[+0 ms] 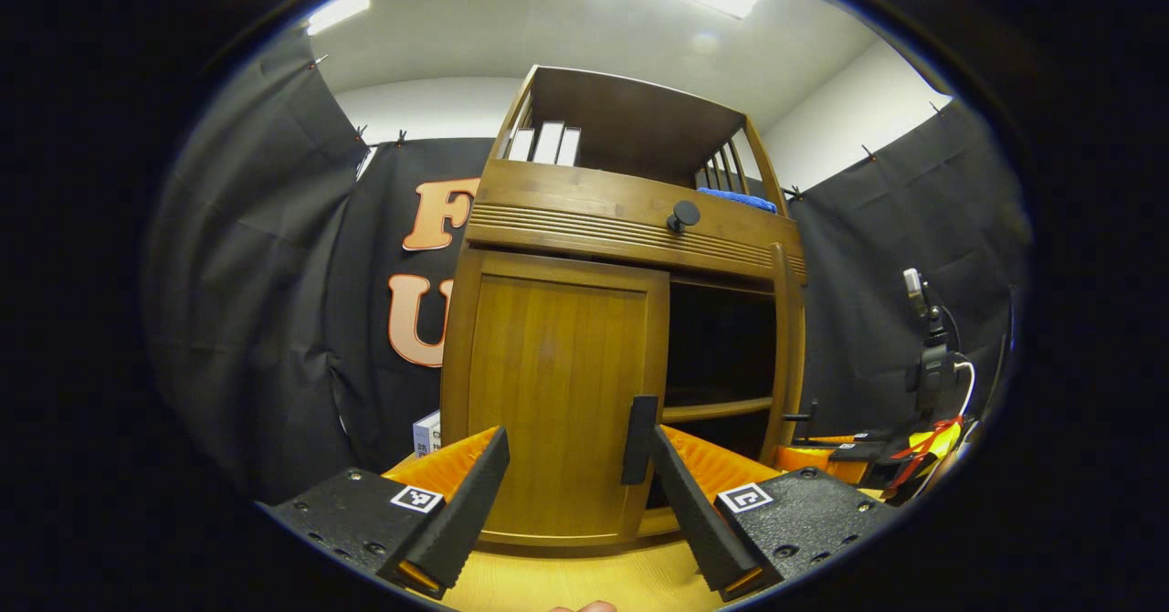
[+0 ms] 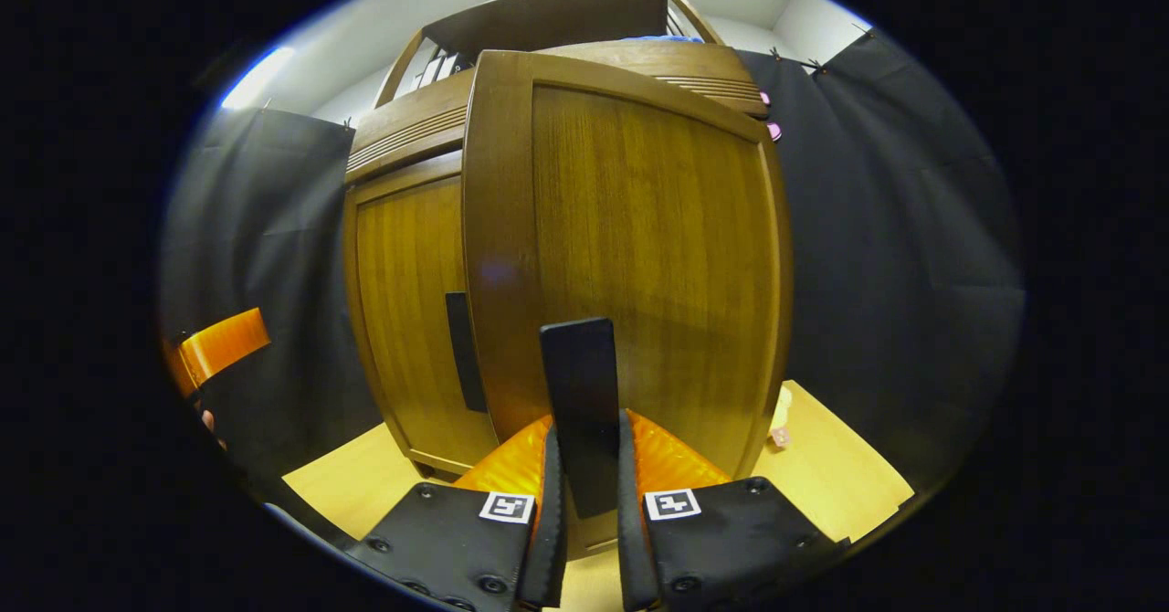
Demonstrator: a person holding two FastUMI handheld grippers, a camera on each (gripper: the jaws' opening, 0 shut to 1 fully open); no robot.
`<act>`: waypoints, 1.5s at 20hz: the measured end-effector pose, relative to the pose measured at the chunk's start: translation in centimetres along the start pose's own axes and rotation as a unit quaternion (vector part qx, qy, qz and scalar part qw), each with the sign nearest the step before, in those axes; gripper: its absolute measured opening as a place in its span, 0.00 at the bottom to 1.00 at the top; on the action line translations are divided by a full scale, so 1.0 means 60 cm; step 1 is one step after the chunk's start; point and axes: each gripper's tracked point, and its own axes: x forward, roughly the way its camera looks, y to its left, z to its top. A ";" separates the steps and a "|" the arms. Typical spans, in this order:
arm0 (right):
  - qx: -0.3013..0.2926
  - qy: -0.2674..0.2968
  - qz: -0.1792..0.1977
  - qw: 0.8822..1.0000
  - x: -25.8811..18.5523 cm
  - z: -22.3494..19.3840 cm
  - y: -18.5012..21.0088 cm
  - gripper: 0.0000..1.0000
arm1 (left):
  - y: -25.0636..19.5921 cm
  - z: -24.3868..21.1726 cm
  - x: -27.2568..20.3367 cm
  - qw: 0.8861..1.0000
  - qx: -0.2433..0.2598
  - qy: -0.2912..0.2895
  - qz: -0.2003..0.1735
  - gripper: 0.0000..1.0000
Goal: Open the right door of the double-door shoe cabinet with the right hand, and open the left door with the left hand.
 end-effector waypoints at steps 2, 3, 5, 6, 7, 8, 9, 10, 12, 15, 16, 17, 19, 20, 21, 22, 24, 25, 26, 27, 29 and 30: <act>0.002 -0.003 -0.008 1.000 -0.018 0.000 -0.015 0.31 | 0.002 -0.003 0.002 1.000 -0.001 0.000 0.002 0.94; 0.002 -0.006 -0.012 1.000 -0.027 0.001 -0.023 0.31 | 0.003 -0.004 0.003 1.000 -0.002 0.000 0.003 0.92; 0.004 -0.018 -0.017 1.000 -0.048 0.006 -0.038 0.31 | 0.005 -0.005 0.005 1.000 -0.003 -0.001 0.005 0.94; 0.010 -0.023 -0.019 1.000 -0.053 0.009 -0.046 0.31 | 0.006 -0.005 0.007 1.000 -0.003 -0.002 0.005 0.92; 0.016 -0.026 -0.021 0.999 -0.060 0.010 -0.053 0.35 | 0.004 -0.004 0.010 1.000 -0.003 -0.002 0.003 0.92; 0.019 -0.028 -0.024 0.999 -0.067 0.009 -0.061 0.34 | 0.003 -0.005 0.012 1.000 -0.003 -0.003 0.001 0.92; 0.015 -0.028 -0.027 0.999 -0.073 0.009 -0.068 0.30 | 0.001 -0.005 0.012 1.000 -0.002 -0.004 -0.001 0.92; 0.009 -0.028 -0.032 0.999 -0.078 0.008 -0.074 0.34 | -0.002 -0.006 0.012 1.000 -0.001 -0.003 -0.003 0.92; -0.006 -0.025 -0.047 0.999 -0.093 -0.006 -0.092 0.34 | -0.008 -0.004 0.017 1.000 -0.002 -0.003 -0.010 0.94; -0.007 -0.022 -0.079 0.997 -0.119 -0.016 -0.127 0.25 | -0.014 -0.004 0.019 1.000 -0.001 -0.004 -0.015 0.94; -0.001 -0.023 -0.091 0.996 -0.130 -0.018 -0.138 0.26 | -0.017 -0.004 0.020 1.000 0.000 -0.004 -0.017 0.94; 0.005 -0.024 -0.102 0.995 -0.140 -0.018 -0.154 0.30 | -0.020 -0.004 0.022 1.000 0.000 -0.004 -0.019 0.94; 0.015 -0.026 -0.125 0.992 -0.163 -0.024 -0.186 0.34 | -0.026 -0.004 0.025 1.000 0.000 -0.003 -0.025 0.94; 0.016 -0.027 -0.138 0.990 -0.177 -0.030 -0.208 0.33 | -0.031 -0.003 0.025 1.000 0.000 -0.003 -0.028 0.94; 0.018 -0.028 -0.150 0.988 -0.178 -0.030 -0.225 0.32 | -0.034 -0.004 0.024 1.000 -0.001 -0.003 -0.031 0.94; 0.020 -0.029 -0.163 0.986 -0.187 -0.027 -0.242 0.31 | -0.039 -0.005 0.024 0.999 -0.001 -0.002 -0.035 0.94; 0.024 -0.026 -0.164 0.986 -0.194 -0.026 -0.258 0.29 | -0.047 -0.006 0.022 0.999 0.000 0.000 -0.040 0.94; 0.022 -0.026 -0.161 0.986 -0.189 -0.027 -0.258 0.17 | -0.051 -0.005 0.021 0.999 -0.001 0.000 -0.043 0.94; 0.015 -0.023 -0.159 0.987 -0.193 -0.028 -0.257 0.05 | -0.055 -0.005 0.019 0.999 -0.001 0.000 -0.045 0.94; 0.007 -0.021 -0.158 0.987 -0.194 -0.029 -0.260 0.32 | -0.056 -0.004 0.018 0.999 -0.002 -0.001 -0.047 0.94; 0.008 -0.017 -0.149 0.989 -0.201 -0.034 -0.273 0.19 | -0.055 -0.001 0.016 0.999 -0.001 -0.002 -0.046 0.94; 0.007 -0.016 -0.142 0.990 -0.202 -0.033 -0.279 0.06 | -0.053 -0.001 0.013 0.999 0.000 -0.003 -0.045 0.92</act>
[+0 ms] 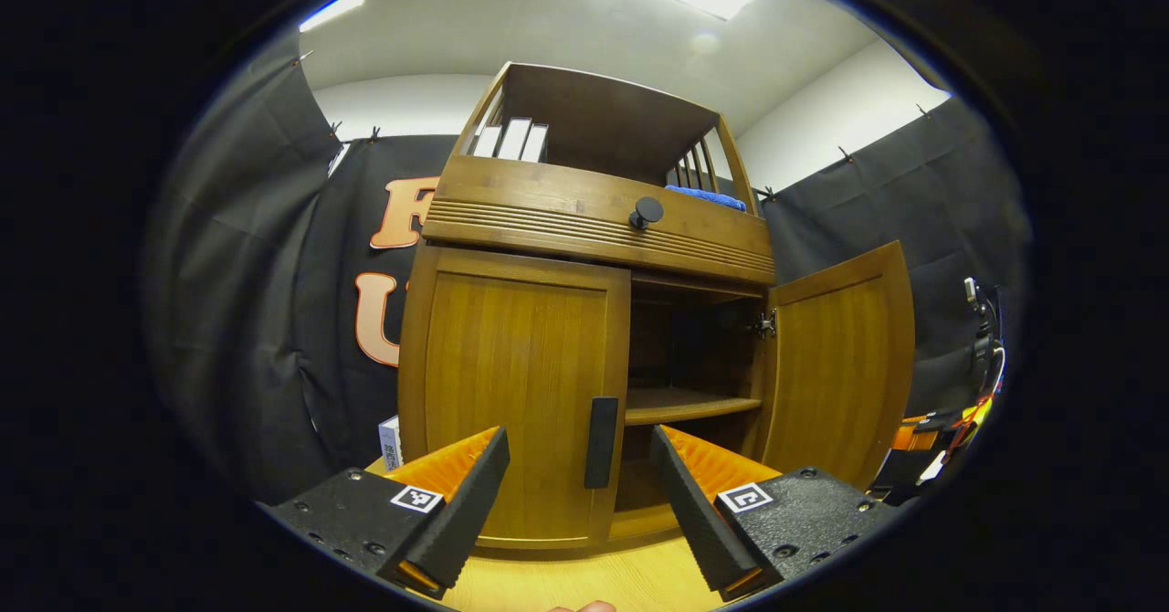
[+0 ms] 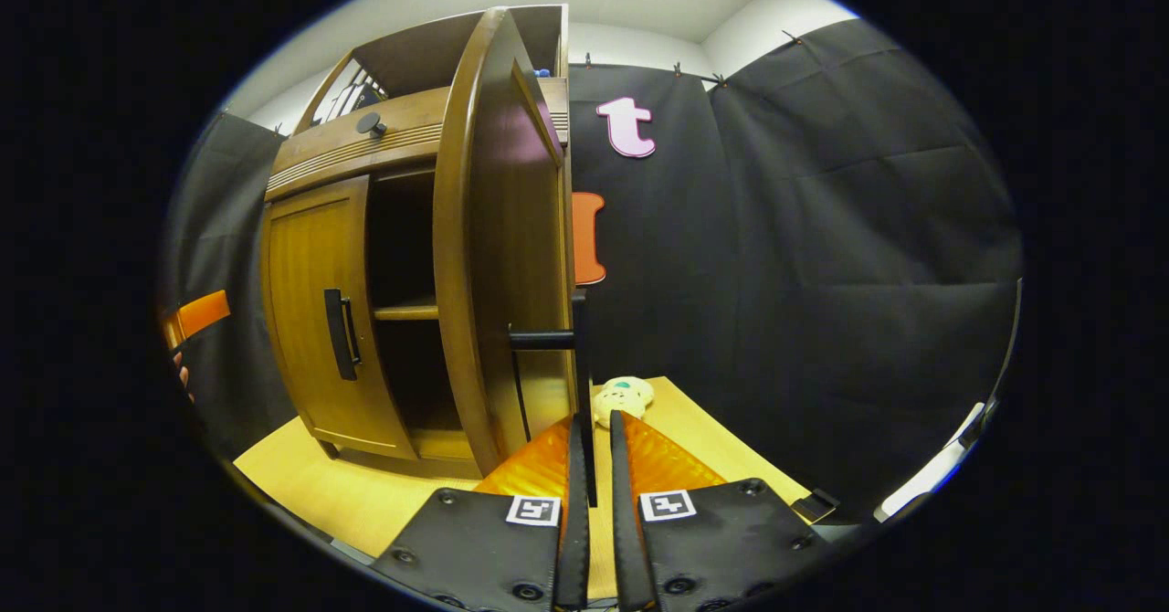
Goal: Open the right door of the double-door shoe cabinet with the right hand, and open the left door with the left hand.
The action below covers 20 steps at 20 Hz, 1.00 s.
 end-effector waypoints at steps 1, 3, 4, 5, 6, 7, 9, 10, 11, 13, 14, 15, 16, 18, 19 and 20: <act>-0.002 0.002 0.008 1.000 0.000 0.000 -0.009 0.18 | 0.004 0.001 -0.003 1.000 0.001 -0.001 0.003 0.92; 0.000 0.005 0.025 1.000 0.001 -0.002 -0.030 0.06 | 0.012 0.005 -0.005 1.000 0.004 -0.004 0.009 0.92; 0.005 0.008 0.033 0.999 0.001 -0.004 -0.041 0.17 | 0.016 0.007 -0.006 1.000 0.004 -0.005 0.012 0.92; 0.005 0.009 0.038 0.999 0.001 -0.003 -0.050 0.19 | 0.021 0.009 -0.007 1.000 0.005 -0.006 0.015 0.92; 0.003 0.012 0.044 0.999 0.002 -0.004 -0.055 0.14 | 0.024 0.010 -0.007 1.000 0.006 -0.007 0.018 0.92; 0.004 0.013 0.049 0.999 0.006 -0.002 -0.059 0.14 | 0.025 0.012 -0.007 1.000 0.007 -0.009 0.021 0.92; 0.004 0.013 0.057 0.998 0.006 -0.004 -0.066 0.34 | 0.024 0.013 -0.007 1.000 0.005 -0.010 0.021 0.92; 0.004 0.012 0.063 0.998 0.005 -0.004 -0.068 0.34 | 0.021 0.013 -0.006 1.000 0.003 -0.010 0.020 0.94; 0.006 0.014 0.064 0.998 -0.002 -0.006 -0.073 0.24 | 0.019 0.013 -0.004 1.000 0.002 -0.010 0.018 0.94; 0.020 0.017 0.056 0.998 -0.006 -0.017 -0.091 0.24 | 0.013 0.016 -0.004 1.000 0.000 -0.012 0.013 0.94; 0.031 0.014 0.047 0.998 -0.013 -0.022 -0.100 0.24 | 0.010 0.016 -0.003 1.000 0.000 -0.013 0.011 0.94; 0.042 0.014 0.033 0.998 -0.021 -0.029 -0.116 0.24 | 0.007 0.017 -0.002 1.000 0.000 -0.014 0.008 0.94; 0.053 0.014 0.018 0.998 -0.036 -0.035 -0.135 0.24 | 0.004 0.016 -0.002 1.000 0.000 -0.015 0.005 0.94; 0.083 0.003 0.000 0.997 -0.068 -0.038 -0.159 0.13 | -0.002 0.014 0.003 1.000 -0.001 -0.015 -0.002 0.94; 0.097 -0.002 -0.012 0.995 -0.085 -0.039 -0.170 0.13 | -0.005 0.015 0.007 1.000 -0.001 -0.014 -0.005 0.94; 0.106 -0.007 -0.024 0.994 -0.102 -0.040 -0.181 0.26 | -0.010 0.013 0.011 1.000 -0.002 -0.014 -0.008 0.94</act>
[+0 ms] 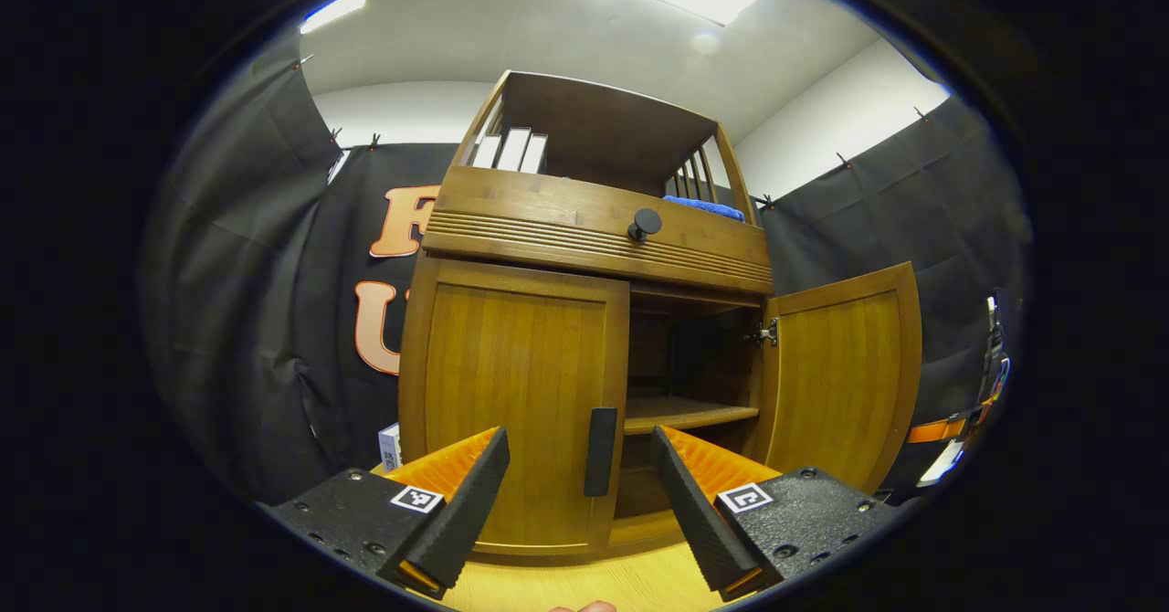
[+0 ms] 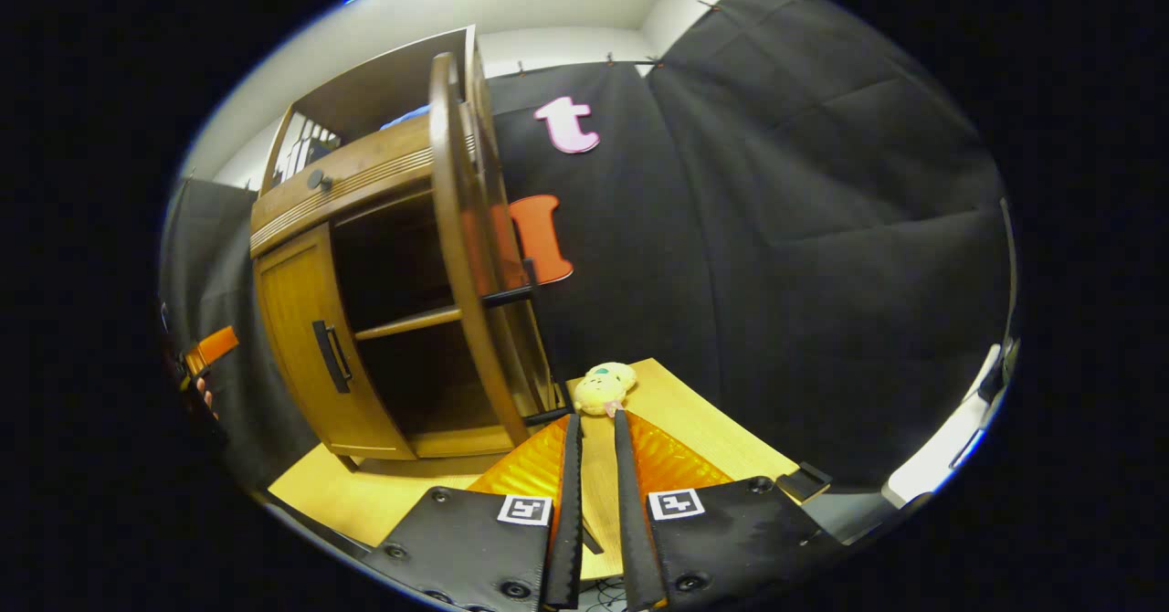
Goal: Open the right door of the double-door shoe cabinet with the right hand, and open the left door with the left hand.
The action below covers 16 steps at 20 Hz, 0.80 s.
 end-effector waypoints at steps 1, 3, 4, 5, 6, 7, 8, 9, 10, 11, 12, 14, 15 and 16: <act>0.005 -0.008 -0.016 1.000 -0.016 0.004 -0.013 0.25 | -0.004 -0.002 0.003 1.000 -0.002 0.001 -0.004 0.94; 0.008 -0.020 -0.039 0.999 -0.046 0.012 -0.029 0.25 | -0.009 -0.005 0.012 1.000 -0.006 0.004 -0.011 0.94; 0.007 -0.026 -0.048 0.999 -0.061 0.016 -0.030 0.25 | -0.013 -0.009 0.012 1.000 -0.007 0.007 -0.014 0.94; 0.002 -0.030 -0.055 0.998 -0.074 0.021 -0.026 0.25 | -0.014 -0.012 0.015 1.000 -0.007 0.009 -0.015 0.94; -0.004 -0.035 -0.058 0.998 -0.086 0.025 -0.016 0.25 | -0.013 -0.014 0.018 1.000 -0.007 0.011 -0.015 0.94; -0.011 -0.040 -0.059 0.997 -0.096 0.032 -0.002 0.25 | -0.013 -0.015 0.022 1.000 -0.008 0.012 -0.015 0.94; -0.017 -0.045 -0.056 0.997 -0.104 0.040 0.021 0.25 | -0.012 -0.015 0.026 1.000 -0.009 0.013 -0.014 0.94; -0.024 -0.049 -0.049 0.997 -0.111 0.046 0.043 0.25 | -0.010 -0.016 0.029 1.000 -0.010 0.013 -0.013 0.94; -0.033 -0.050 -0.038 0.997 -0.113 0.051 0.071 0.25 | -0.009 -0.017 0.032 1.000 -0.011 0.013 -0.013 0.92; -0.040 -0.045 -0.027 0.998 -0.106 0.042 0.097 0.25 | -0.005 -0.016 0.036 1.000 -0.011 0.013 -0.010 0.92; -0.045 -0.041 -0.016 0.998 -0.099 0.043 0.122 0.25 | -0.001 -0.013 0.041 1.000 -0.012 0.011 -0.007 0.94; -0.046 -0.042 0.010 0.998 -0.087 0.053 0.177 0.25 | 0.008 -0.007 0.047 1.000 -0.016 0.005 0.000 0.94; -0.047 -0.046 0.021 0.998 -0.081 0.058 0.202 0.25 | 0.014 -0.005 0.049 1.000 -0.019 0.004 0.004 0.94; -0.051 -0.051 0.029 0.997 -0.075 0.071 0.222 0.25 | 0.020 -0.005 0.051 1.000 -0.023 0.003 0.008 0.92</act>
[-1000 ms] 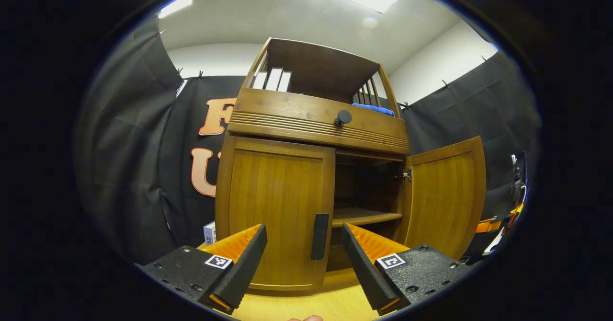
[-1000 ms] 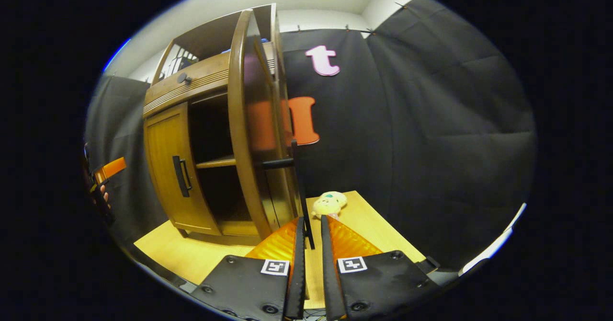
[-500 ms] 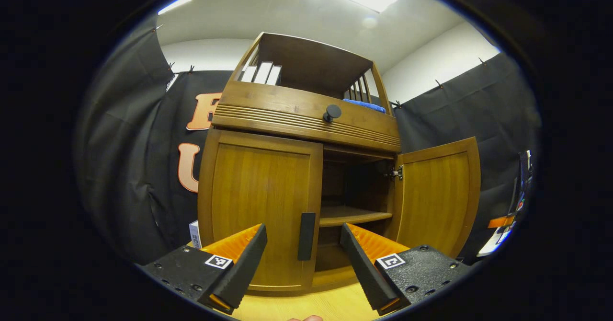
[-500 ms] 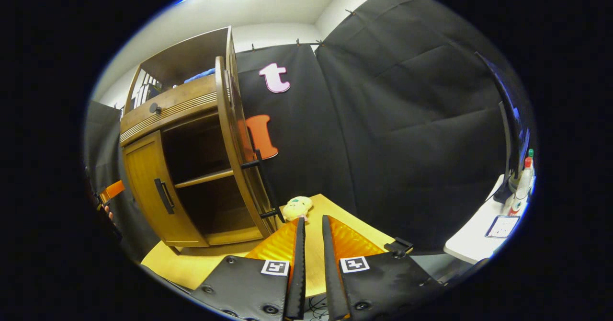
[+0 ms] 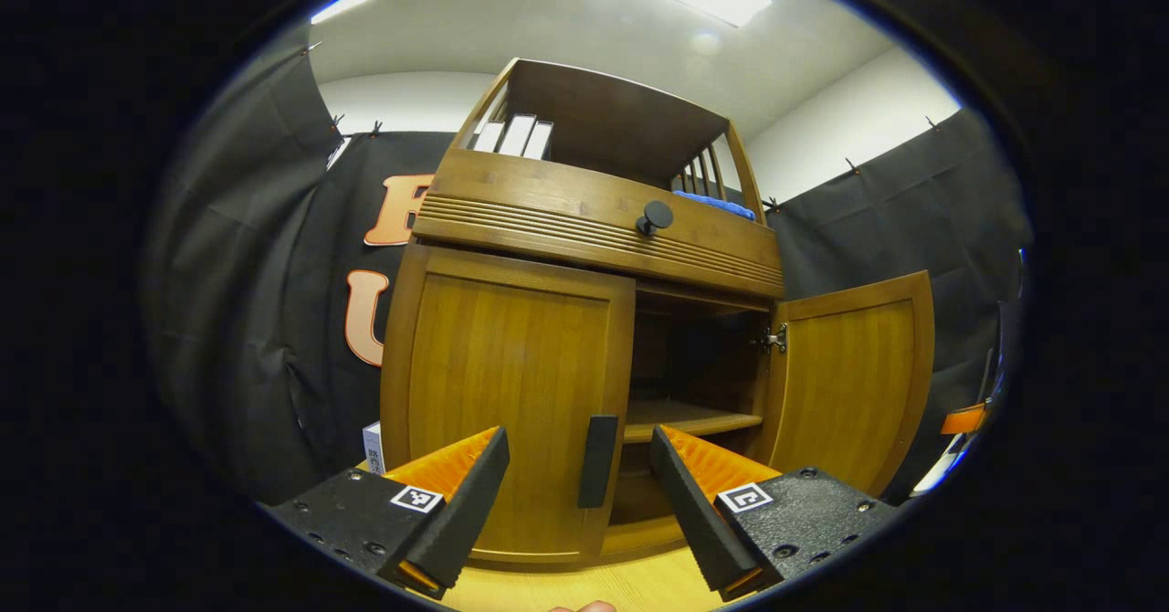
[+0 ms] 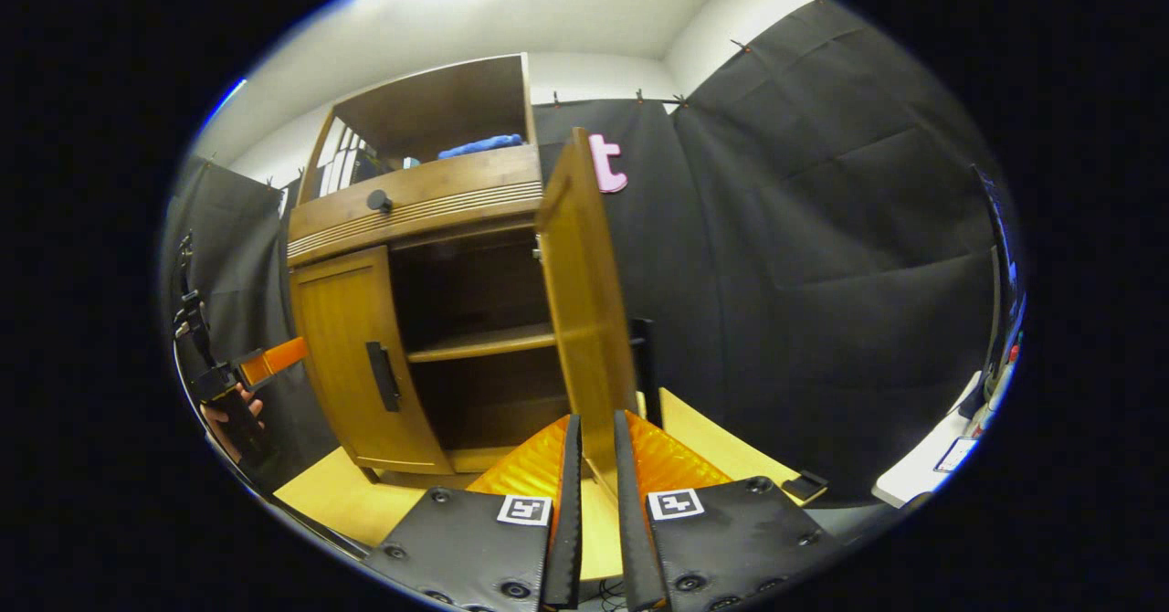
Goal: Open the right door of the double-door shoe cabinet with the right hand, and open the left door with the left hand.
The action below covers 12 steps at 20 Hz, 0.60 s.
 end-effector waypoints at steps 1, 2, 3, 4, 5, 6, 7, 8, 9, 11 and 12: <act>-0.004 -0.007 0.006 1.000 0.008 0.009 0.018 0.25 | 0.005 -0.002 0.001 1.000 -0.004 0.001 0.004 0.92; -0.007 -0.014 0.013 1.000 0.013 0.013 0.037 0.25 | 0.009 -0.004 0.005 1.000 -0.008 0.004 0.007 0.92; -0.008 -0.018 0.021 1.000 0.019 0.016 0.057 0.25 | 0.014 -0.007 0.007 1.000 -0.012 0.007 0.009 0.94; -0.012 -0.017 0.026 0.999 0.025 0.016 0.070 0.13 | 0.016 -0.009 0.010 1.000 -0.016 0.008 0.010 0.94; -0.018 -0.015 0.034 0.999 0.028 0.013 0.081 0.25 | 0.020 -0.010 0.014 1.000 -0.020 0.006 0.011 0.94; -0.022 -0.010 0.043 0.999 0.033 0.008 0.095 0.38 | 0.024 -0.011 0.016 1.000 -0.024 0.004 0.012 0.94; -0.025 -0.002 0.051 0.998 0.035 0.001 0.107 0.32 | 0.026 -0.011 0.019 1.000 -0.024 0.003 0.014 0.94; -0.026 0.006 0.057 0.998 0.032 -0.008 0.114 0.27 | 0.031 -0.013 0.023 1.000 -0.022 0.003 0.017 0.94; -0.028 0.009 0.059 0.998 0.033 -0.013 0.118 0.42 | 0.036 -0.016 0.025 1.000 -0.020 0.003 0.020 0.95; -0.026 0.007 0.053 0.998 0.039 -0.012 0.120 0.72 | 0.041 -0.026 0.034 0.999 -0.022 0.008 0.025 0.92; -0.020 0.007 0.054 0.998 0.043 -0.013 0.122 0.87 | 0.041 -0.031 0.039 0.999 -0.026 0.010 0.024 0.92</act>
